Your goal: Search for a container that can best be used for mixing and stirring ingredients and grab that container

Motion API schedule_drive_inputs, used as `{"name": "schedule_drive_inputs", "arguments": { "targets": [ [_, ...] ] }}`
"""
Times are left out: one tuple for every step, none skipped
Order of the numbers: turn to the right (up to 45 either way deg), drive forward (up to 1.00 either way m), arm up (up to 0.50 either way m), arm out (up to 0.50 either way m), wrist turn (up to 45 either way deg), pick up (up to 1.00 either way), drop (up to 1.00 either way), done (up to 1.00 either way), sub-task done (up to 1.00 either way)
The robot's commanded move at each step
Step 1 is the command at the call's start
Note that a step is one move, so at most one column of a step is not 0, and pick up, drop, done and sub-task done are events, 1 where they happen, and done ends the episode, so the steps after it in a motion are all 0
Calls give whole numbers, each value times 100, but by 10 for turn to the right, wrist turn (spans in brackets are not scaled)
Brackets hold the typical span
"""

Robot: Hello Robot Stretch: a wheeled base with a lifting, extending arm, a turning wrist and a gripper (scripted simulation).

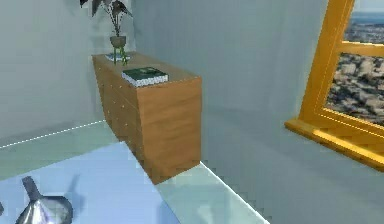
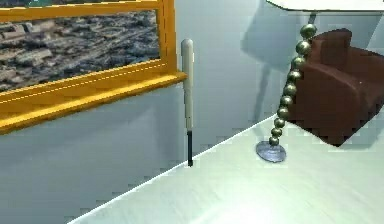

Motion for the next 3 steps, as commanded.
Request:
{"name": "schedule_drive_inputs", "arguments": {
  "targets": [
    [-450, 0, 0, 0, 0, 0, 0, 0, 0],
    [-450, 0, 0, 0, 0, 0, 0, 0, 0],
    [-450, 0, 0, 0, 0, 0, 0, 0, 0]
  ]
}}
